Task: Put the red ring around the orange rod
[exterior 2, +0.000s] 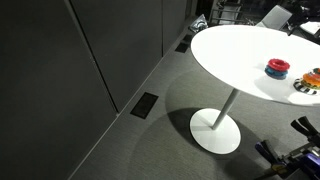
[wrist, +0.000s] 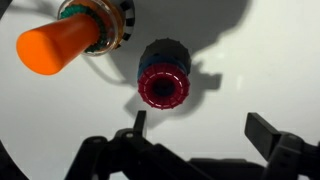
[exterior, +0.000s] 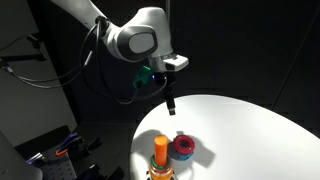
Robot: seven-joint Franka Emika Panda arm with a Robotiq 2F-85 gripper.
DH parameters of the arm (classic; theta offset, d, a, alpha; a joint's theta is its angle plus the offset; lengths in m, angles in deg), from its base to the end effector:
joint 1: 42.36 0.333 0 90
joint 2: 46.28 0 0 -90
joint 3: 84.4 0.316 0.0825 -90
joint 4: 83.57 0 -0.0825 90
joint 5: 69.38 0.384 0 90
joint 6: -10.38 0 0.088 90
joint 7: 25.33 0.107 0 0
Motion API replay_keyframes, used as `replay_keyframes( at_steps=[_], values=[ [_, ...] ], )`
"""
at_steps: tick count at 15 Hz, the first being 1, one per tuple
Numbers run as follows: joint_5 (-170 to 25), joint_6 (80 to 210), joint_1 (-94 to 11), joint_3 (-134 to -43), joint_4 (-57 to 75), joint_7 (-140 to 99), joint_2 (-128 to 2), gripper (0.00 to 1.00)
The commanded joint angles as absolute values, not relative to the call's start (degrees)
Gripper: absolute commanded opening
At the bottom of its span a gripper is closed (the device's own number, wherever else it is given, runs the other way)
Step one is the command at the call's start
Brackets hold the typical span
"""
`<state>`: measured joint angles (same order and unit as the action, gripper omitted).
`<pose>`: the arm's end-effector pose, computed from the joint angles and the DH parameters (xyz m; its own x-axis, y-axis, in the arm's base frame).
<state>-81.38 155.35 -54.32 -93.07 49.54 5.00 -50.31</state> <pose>0.4947 -0.1838 0.3233 0.7402 -0.6470 0.1829 -0.6662 -0.7426 0.0690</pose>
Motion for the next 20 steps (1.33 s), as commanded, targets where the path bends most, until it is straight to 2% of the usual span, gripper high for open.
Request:
replay_keyframes(
  at_steps=[1,10,20],
  values=[
    [-80.39,155.42,-53.42,-95.23,44.11,5.58,-56.48,1.0],
    [-74.19,153.71,-52.46,-97.91,34.76,3.66,-68.51,1.0],
    [-68.47,154.1,-52.31,-97.99,31.37,1.45,-75.92,1.0]
  ],
)
